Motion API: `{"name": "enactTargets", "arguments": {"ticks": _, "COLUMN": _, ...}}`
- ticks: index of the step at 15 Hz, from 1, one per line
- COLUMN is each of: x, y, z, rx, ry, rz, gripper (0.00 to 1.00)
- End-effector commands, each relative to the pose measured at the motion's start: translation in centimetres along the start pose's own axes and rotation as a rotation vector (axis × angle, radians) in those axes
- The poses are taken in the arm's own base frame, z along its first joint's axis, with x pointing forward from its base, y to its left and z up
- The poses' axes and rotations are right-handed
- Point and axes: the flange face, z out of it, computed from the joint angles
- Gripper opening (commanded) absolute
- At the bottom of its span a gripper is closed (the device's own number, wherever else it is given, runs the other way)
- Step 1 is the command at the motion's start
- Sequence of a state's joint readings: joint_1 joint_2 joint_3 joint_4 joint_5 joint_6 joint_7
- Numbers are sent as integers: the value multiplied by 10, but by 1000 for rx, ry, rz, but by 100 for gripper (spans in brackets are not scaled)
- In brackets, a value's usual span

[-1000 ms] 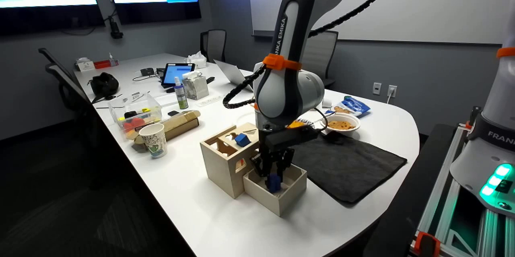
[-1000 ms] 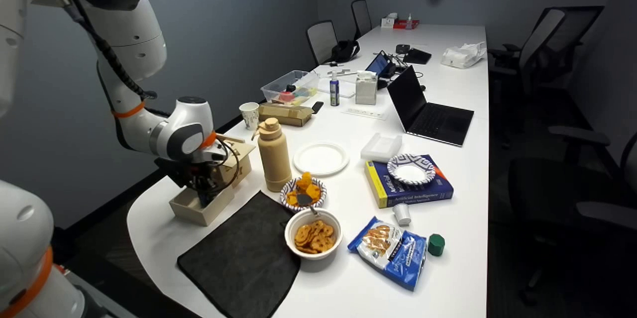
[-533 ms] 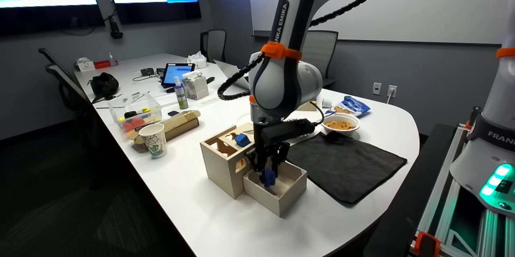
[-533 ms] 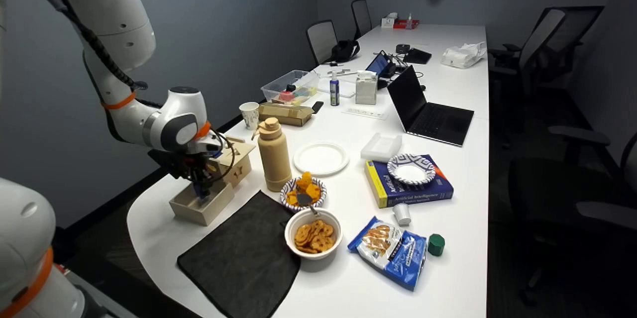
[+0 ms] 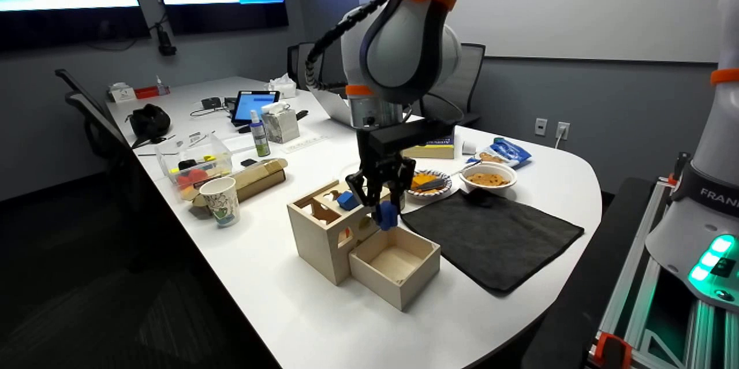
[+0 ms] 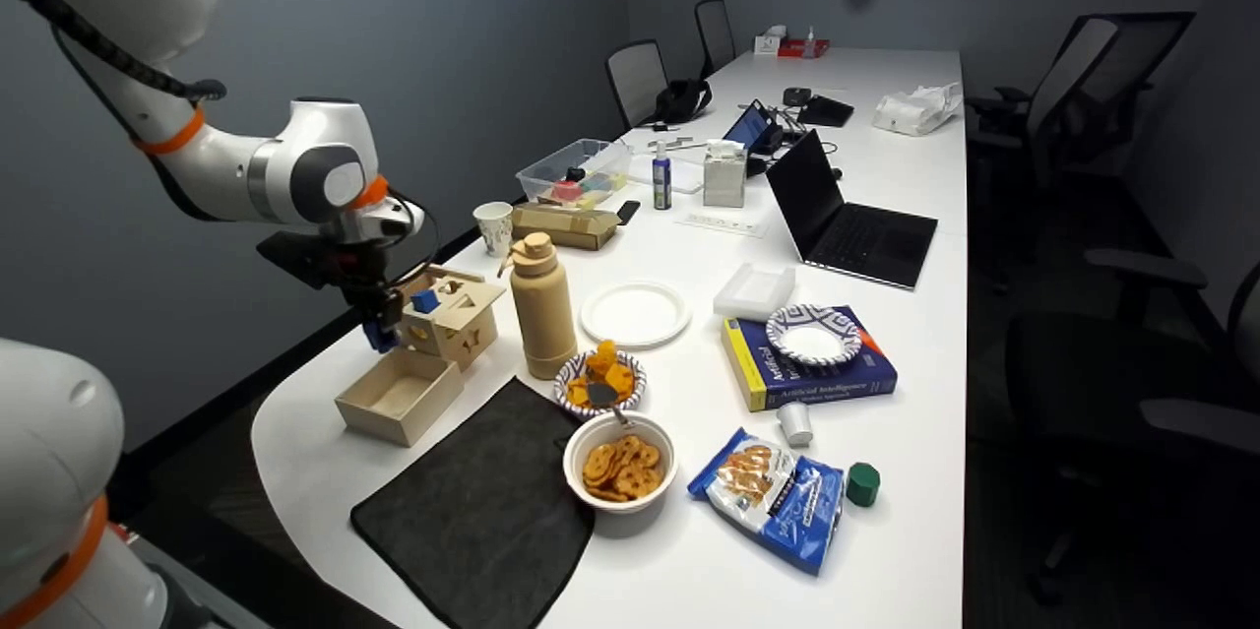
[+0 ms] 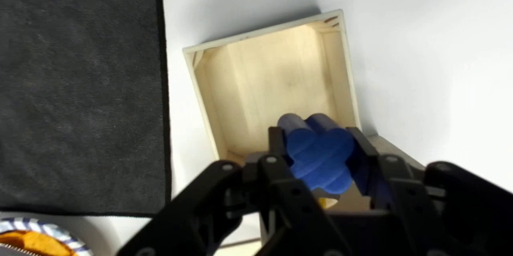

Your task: Pick up the yellow and blue objects and put them in the box

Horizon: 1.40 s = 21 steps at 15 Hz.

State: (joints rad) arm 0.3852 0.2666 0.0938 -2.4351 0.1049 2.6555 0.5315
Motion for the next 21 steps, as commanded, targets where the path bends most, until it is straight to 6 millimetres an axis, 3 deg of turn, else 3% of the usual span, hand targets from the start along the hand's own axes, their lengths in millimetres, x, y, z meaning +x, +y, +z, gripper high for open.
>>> {"name": "enactTargets", "arguments": {"ticks": 1, "x": 12, "y": -6, "z": -42, "rx": -50, "ry": 42, "rz": -59, "gripper": 16}}
{"name": "enactTargets", "arguments": {"ticks": 5, "x": 46, "y": -23, "z": -65, "rx": -75, "ry": 103, "rz": -119, "gripper": 16}}
{"name": "enactTargets", "arguments": {"ticks": 9, "x": 74, "y": -32, "z": -71, "rx": -82, "ry": 168, "rz": -131, "gripper": 16}}
{"name": "enactTargets", "arguments": {"ticks": 15, "x": 114, "y": -37, "z": -49, "rx": -82, "ry": 197, "rz": -111, "gripper": 16}}
{"name": "enactTargets", "arguments": {"ticks": 21, "x": 132, "y": -45, "z": -28, "rx": -84, "ry": 180, "rz": -102, "gripper": 16}}
